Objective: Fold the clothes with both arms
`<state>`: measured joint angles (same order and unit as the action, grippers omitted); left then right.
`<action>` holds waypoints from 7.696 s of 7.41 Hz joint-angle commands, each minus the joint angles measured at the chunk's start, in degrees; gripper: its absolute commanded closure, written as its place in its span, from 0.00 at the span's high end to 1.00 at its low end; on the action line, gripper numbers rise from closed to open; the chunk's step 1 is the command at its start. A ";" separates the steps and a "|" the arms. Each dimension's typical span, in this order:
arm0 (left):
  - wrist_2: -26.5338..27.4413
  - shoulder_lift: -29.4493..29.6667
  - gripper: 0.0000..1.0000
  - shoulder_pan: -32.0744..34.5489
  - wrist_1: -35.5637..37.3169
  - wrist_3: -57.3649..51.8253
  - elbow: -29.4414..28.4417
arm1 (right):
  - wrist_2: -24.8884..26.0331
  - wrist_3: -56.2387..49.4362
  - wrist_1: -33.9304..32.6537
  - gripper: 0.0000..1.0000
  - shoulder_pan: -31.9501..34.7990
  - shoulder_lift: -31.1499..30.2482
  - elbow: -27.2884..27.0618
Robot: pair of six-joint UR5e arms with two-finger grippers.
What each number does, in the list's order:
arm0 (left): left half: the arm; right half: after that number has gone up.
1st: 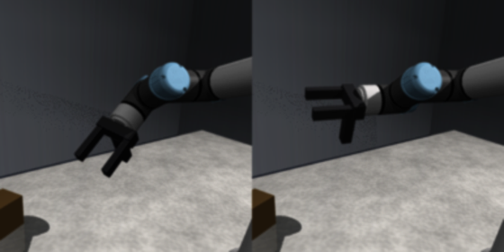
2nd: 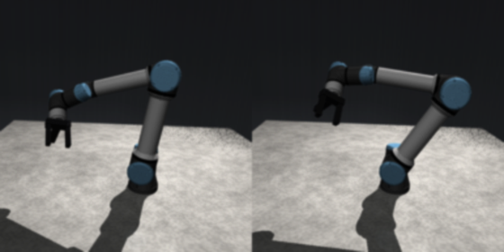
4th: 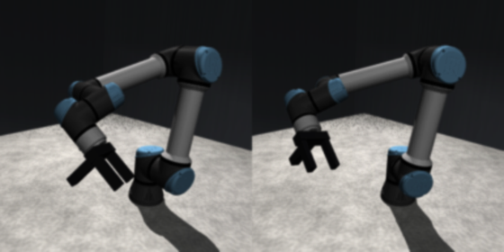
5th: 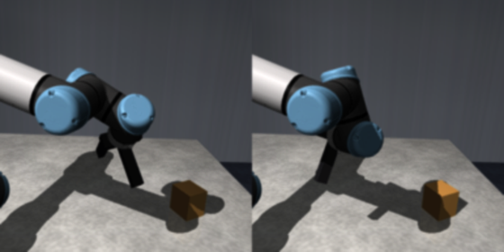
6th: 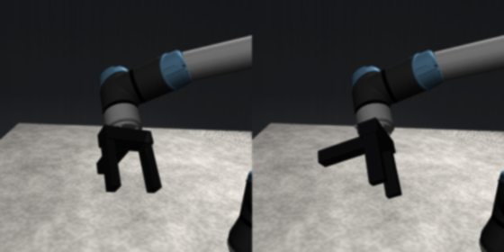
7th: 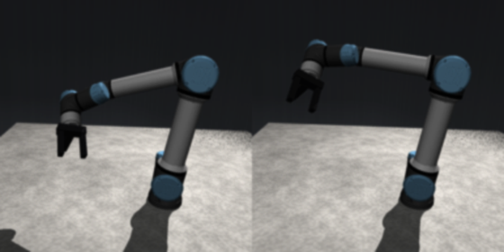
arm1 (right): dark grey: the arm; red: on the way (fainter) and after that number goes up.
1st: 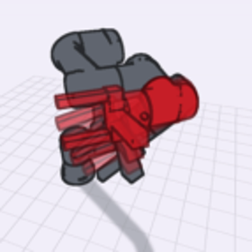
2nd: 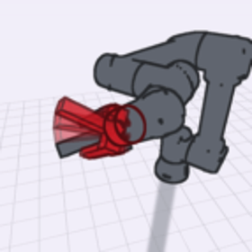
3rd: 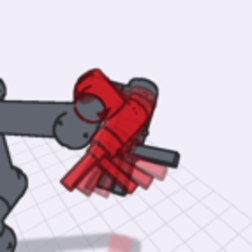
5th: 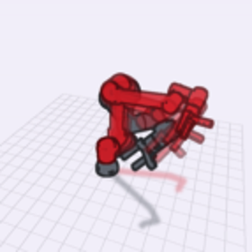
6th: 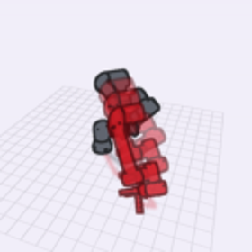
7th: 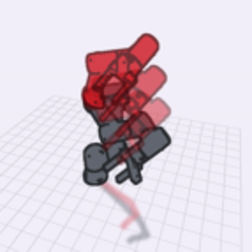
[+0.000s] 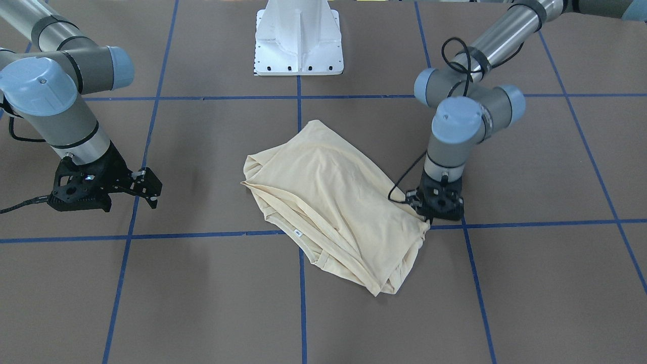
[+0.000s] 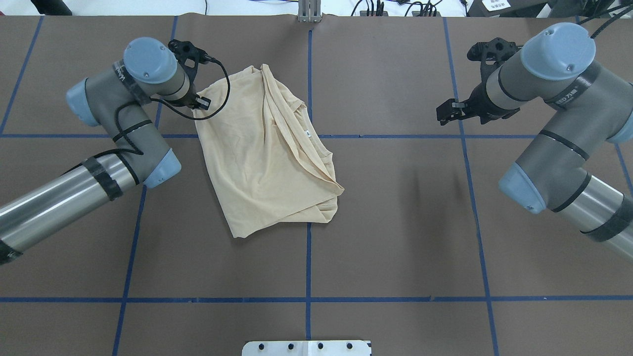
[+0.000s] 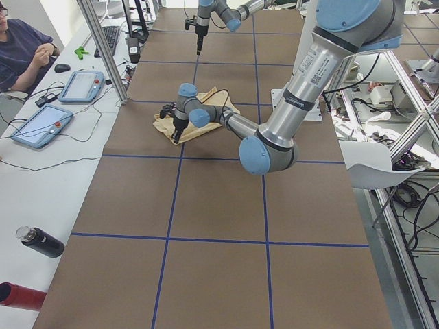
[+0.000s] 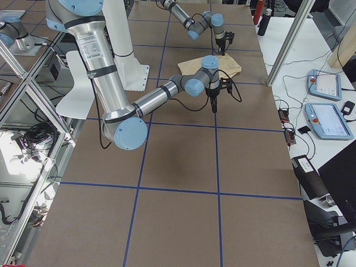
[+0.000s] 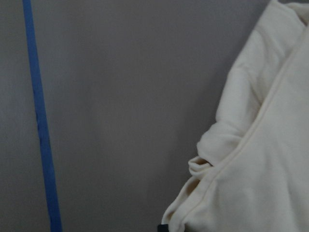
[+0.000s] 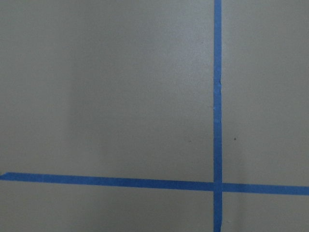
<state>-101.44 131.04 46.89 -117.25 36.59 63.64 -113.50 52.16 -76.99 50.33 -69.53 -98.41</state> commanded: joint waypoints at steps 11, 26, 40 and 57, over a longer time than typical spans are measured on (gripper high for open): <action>-14.05 -15.64 1.00 5.23 -6.67 -1.78 21.53 | 16.54 25.89 -2.64 0.81 -19.91 24.61 17.09; -14.05 -16.07 1.00 5.06 -6.67 -1.78 21.44 | 17.79 24.92 -2.64 0.22 -21.24 29.97 25.72; -14.05 -16.08 1.00 4.97 -6.76 -0.02 22.06 | 20.69 24.83 -12.66 1.00 -26.43 14.91 -1.12; -13.87 -16.08 1.00 4.44 -6.76 0.06 21.79 | 20.34 13.76 -15.10 0.32 -26.51 24.61 12.72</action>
<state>-115.39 114.96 51.35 -124.01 36.62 85.39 -93.05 65.98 -90.60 23.82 -44.90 -85.24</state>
